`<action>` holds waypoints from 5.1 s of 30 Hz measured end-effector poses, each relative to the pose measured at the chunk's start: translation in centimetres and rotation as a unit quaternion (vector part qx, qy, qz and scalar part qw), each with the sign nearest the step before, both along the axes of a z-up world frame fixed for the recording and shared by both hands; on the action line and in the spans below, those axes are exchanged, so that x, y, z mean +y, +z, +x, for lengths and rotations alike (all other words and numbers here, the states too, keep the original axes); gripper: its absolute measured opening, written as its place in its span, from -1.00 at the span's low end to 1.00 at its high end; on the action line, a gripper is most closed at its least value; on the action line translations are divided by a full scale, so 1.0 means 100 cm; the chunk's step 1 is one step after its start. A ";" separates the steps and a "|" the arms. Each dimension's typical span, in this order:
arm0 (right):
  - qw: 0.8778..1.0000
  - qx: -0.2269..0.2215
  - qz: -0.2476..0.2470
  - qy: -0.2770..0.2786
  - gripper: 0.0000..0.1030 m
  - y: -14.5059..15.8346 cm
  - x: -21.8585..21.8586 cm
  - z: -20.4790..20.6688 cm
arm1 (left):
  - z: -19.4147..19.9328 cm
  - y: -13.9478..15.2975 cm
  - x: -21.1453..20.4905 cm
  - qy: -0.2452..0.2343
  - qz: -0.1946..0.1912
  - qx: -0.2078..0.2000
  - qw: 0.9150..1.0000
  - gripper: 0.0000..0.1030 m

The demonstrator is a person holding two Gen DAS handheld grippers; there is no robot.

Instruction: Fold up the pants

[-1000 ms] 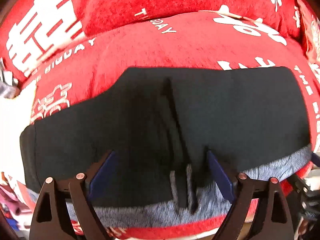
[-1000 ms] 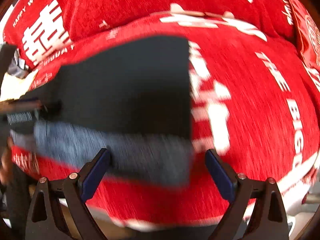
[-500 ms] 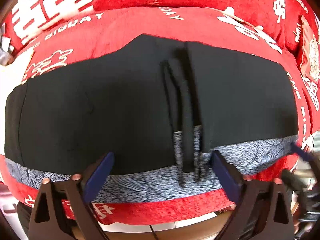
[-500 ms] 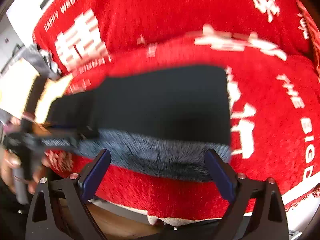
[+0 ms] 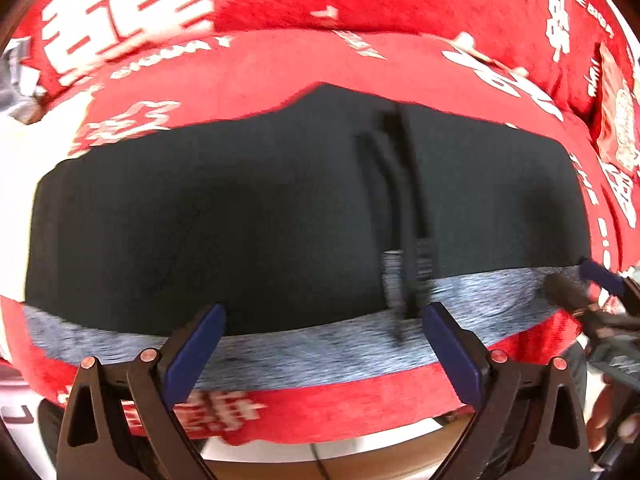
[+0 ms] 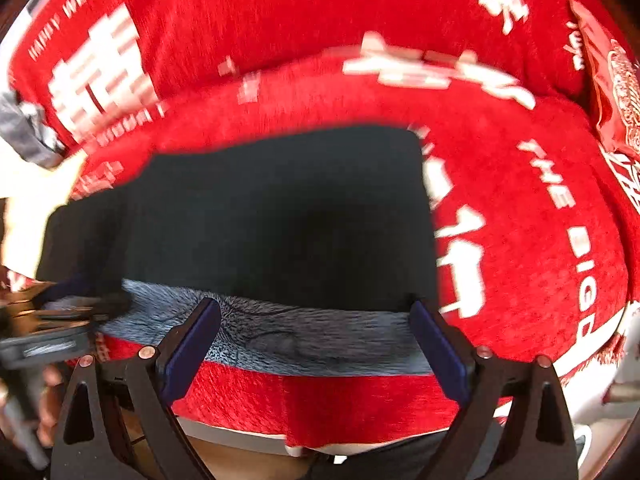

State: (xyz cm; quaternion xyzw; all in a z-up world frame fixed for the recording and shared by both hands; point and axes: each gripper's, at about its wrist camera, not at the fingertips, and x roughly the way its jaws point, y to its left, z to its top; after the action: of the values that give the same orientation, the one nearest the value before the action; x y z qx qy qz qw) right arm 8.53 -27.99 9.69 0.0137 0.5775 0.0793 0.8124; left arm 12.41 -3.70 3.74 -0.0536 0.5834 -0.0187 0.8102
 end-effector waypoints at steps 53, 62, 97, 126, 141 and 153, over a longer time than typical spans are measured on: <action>0.949 -0.003 -0.030 0.315 1.00 -0.001 0.251 0.002 | -0.065 -0.046 0.216 0.167 -0.013 0.013 0.986 0.95; 0.893 -0.011 0.008 0.451 1.00 -0.014 0.334 0.063 | -0.069 -0.052 0.211 0.153 -0.004 -0.006 0.988 0.99; 0.838 -0.086 0.001 0.539 -0.64 0.059 0.319 -0.005 | -0.021 0.000 0.233 -0.087 -0.141 -0.106 0.980 0.99; 0.953 -0.101 -0.235 0.164 0.58 -0.019 0.219 0.035 | -0.004 0.063 0.181 -0.043 -0.078 -0.015 0.996 -0.18; 0.982 -0.089 -0.088 0.142 0.59 0.026 0.132 -0.025 | 0.004 0.074 0.163 -0.036 -0.062 0.011 0.997 -0.65; 0.999 -0.043 -0.006 0.026 0.64 0.012 0.021 0.002 | 0.019 0.136 0.056 -0.109 -0.004 -0.002 0.994 -0.65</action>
State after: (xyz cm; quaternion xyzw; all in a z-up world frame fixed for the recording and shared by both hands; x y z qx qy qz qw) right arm 8.68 -25.91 10.88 -0.0093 0.5430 0.0973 0.8340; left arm 14.28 1.90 17.34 0.0069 0.5838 -0.1090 0.8045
